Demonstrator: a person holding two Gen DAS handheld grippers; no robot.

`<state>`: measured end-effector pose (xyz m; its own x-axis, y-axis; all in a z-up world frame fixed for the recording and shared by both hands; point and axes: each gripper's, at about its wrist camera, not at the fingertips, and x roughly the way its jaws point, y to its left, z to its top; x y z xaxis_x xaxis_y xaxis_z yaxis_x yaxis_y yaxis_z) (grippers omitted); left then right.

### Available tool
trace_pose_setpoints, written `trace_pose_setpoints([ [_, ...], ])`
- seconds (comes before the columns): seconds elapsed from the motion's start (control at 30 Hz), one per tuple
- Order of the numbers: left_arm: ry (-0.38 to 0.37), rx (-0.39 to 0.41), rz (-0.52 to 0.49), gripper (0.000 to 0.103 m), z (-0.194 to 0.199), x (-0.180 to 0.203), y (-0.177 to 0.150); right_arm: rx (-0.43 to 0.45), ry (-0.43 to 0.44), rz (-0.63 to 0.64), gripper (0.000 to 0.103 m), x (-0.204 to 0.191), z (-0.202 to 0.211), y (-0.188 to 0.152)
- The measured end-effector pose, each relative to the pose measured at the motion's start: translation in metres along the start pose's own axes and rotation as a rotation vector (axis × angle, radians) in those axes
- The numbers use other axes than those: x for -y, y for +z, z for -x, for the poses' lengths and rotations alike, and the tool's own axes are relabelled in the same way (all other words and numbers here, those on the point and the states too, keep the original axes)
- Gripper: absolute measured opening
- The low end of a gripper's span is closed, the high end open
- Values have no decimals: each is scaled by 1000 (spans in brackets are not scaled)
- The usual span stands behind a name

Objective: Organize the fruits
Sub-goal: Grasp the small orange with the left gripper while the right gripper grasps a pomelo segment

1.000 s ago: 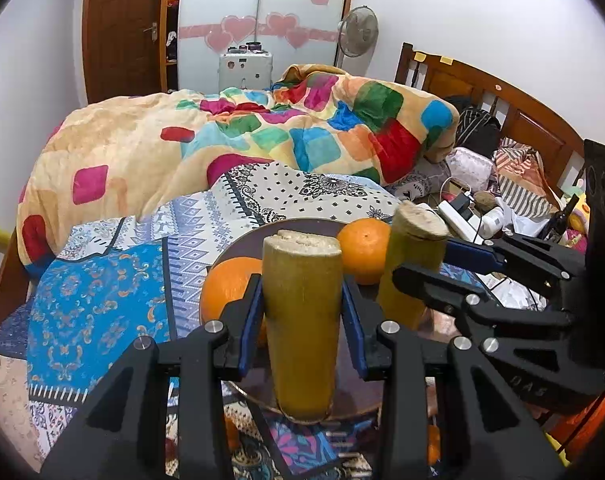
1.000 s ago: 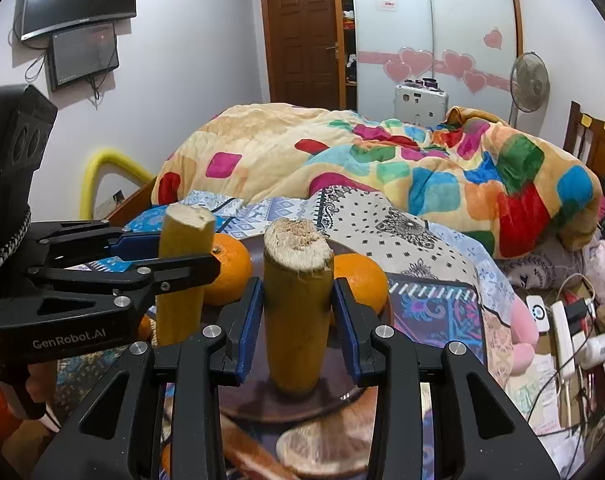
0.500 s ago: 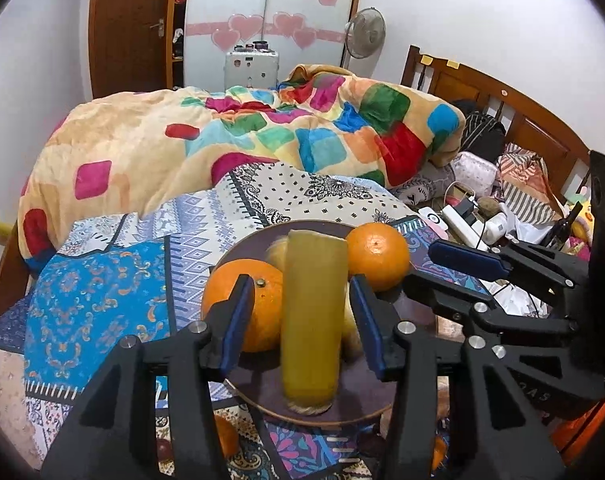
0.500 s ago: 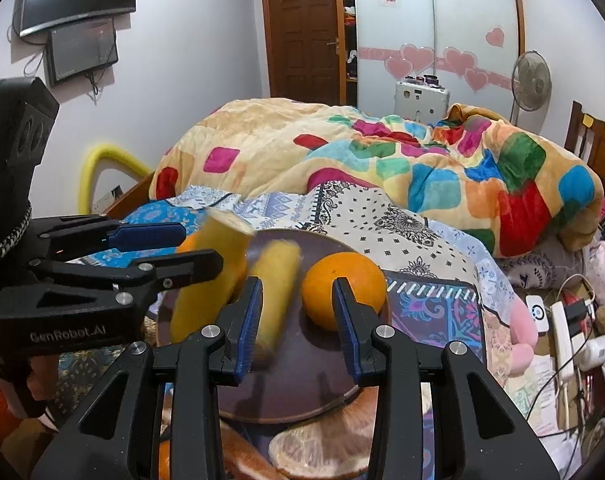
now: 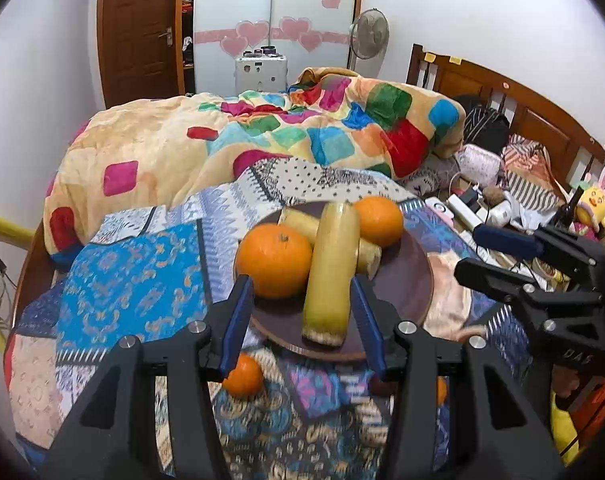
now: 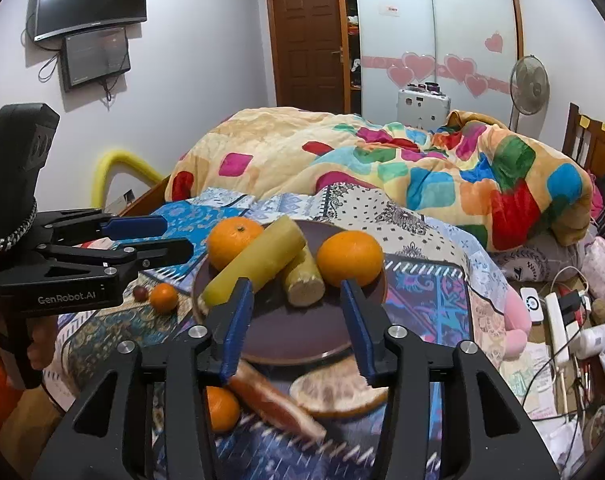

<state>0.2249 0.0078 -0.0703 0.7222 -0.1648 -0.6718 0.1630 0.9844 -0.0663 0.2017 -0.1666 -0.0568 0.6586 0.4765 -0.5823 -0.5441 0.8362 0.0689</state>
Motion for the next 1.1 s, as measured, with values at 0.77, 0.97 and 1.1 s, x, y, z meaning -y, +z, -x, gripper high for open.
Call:
trace_pose_setpoints([
  [0.77, 26, -112, 30, 54, 10, -32, -77, -133, 51, 37, 47, -34, -41, -37],
  [0.97, 25, -123, 44, 54, 3, -37, -79, -113, 71, 47, 24, -39, -36, -36],
  [1.1, 25, -118, 46, 54, 3, -36, -77, -67, 50, 40, 17, -37, -21, -32],
])
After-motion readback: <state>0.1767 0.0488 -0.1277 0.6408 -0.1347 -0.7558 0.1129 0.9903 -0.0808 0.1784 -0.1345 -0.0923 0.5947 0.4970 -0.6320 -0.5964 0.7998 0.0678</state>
